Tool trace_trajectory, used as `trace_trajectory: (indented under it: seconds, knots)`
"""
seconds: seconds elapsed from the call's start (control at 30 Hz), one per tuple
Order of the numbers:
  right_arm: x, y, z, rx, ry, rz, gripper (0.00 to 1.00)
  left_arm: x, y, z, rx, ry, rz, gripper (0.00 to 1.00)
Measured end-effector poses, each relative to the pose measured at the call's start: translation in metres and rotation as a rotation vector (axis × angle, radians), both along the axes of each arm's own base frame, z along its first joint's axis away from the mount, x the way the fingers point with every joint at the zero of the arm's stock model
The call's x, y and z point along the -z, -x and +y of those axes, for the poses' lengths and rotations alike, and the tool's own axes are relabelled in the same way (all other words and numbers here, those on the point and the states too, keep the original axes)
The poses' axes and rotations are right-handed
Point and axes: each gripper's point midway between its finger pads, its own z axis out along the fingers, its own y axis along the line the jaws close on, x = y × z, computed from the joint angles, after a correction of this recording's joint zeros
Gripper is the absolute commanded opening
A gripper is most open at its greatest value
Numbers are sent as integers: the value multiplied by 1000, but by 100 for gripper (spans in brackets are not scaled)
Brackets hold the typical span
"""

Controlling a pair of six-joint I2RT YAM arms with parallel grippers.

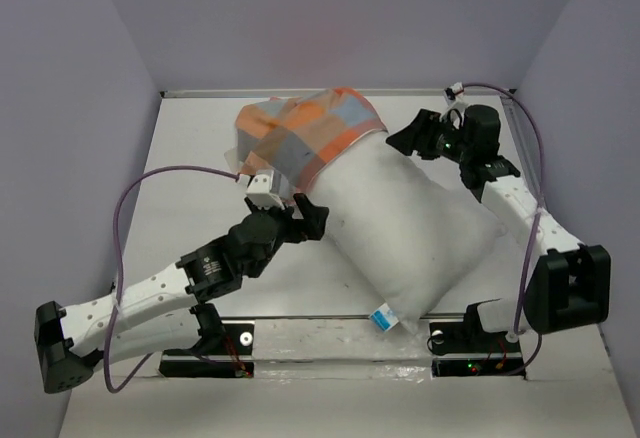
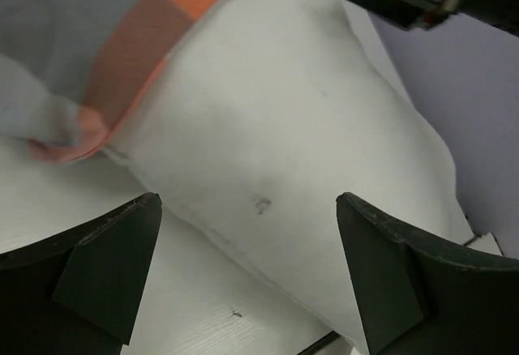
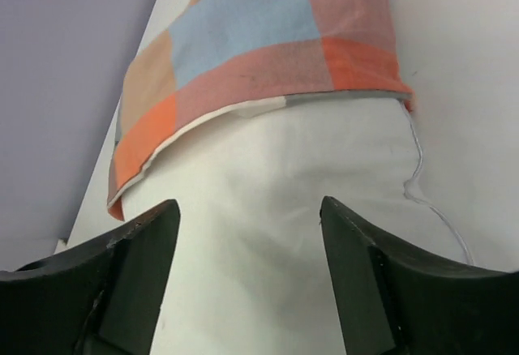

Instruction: Put the pillow into the pillowcase

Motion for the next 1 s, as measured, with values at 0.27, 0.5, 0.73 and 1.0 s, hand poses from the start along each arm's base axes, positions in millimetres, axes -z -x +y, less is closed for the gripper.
trace_trajectory:
  seconds: [0.27, 0.5, 0.73, 1.0]
  knots:
    - [-59, 65, 39, -71, 127, -208, 80, 107, -25, 95, -316, -179, 135, 99]
    - [6, 89, 95, -139, 453, -136, 96, 147, -51, 95, -292, -318, 140, 99]
    - [35, 75, 99, -70, 731, -125, 100, 141, -94, 66, -235, -366, 83, 56]
    - [71, 51, 102, -26, 932, -77, 0, 127, -122, 58, -221, -361, 37, 0]
